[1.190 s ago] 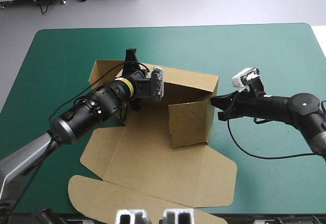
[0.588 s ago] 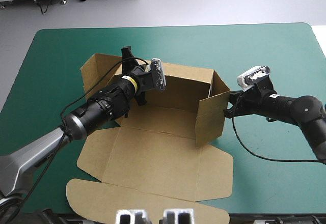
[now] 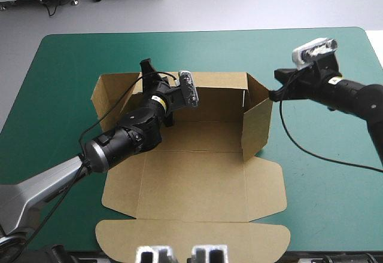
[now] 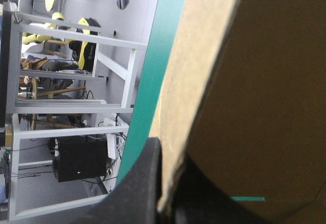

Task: Fold the box

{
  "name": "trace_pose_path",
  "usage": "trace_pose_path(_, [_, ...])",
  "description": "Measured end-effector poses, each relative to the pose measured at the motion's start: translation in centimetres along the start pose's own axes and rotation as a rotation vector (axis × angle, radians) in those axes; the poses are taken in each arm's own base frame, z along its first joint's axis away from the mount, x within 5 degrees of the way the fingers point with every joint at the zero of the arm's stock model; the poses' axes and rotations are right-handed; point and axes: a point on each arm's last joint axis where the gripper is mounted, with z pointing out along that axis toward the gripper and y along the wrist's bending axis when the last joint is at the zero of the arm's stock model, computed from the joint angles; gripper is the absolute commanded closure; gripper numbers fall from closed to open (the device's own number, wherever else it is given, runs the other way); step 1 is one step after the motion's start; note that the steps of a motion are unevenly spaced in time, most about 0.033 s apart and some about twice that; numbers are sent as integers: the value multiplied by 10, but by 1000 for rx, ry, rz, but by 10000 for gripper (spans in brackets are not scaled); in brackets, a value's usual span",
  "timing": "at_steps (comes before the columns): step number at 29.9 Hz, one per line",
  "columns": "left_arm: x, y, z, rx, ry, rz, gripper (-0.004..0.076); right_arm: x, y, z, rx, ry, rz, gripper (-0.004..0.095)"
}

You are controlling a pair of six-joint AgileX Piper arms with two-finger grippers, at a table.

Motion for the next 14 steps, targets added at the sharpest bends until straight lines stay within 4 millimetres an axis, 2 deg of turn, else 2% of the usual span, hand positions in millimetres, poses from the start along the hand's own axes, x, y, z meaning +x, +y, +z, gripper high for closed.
trace_pose_path(4, [0, 1, 0, -4, 8, -31, 734, -45, -9, -17, 108, -38, 8, 928])
trace_pose_path(7, [-1, 2, -1, 0, 7, -60, 734, -66, -17, -16, 134, 9, 61, 928])
trace_pose_path(11, [0, 2, -1, 9, 12, -81, 734, -84, -28, 4, 114, 106, 142, 926])
trace_pose_path(14, [0, 2, -1, 11, 18, -116, 734, -90, -39, 28, 90, 183, 206, 926])
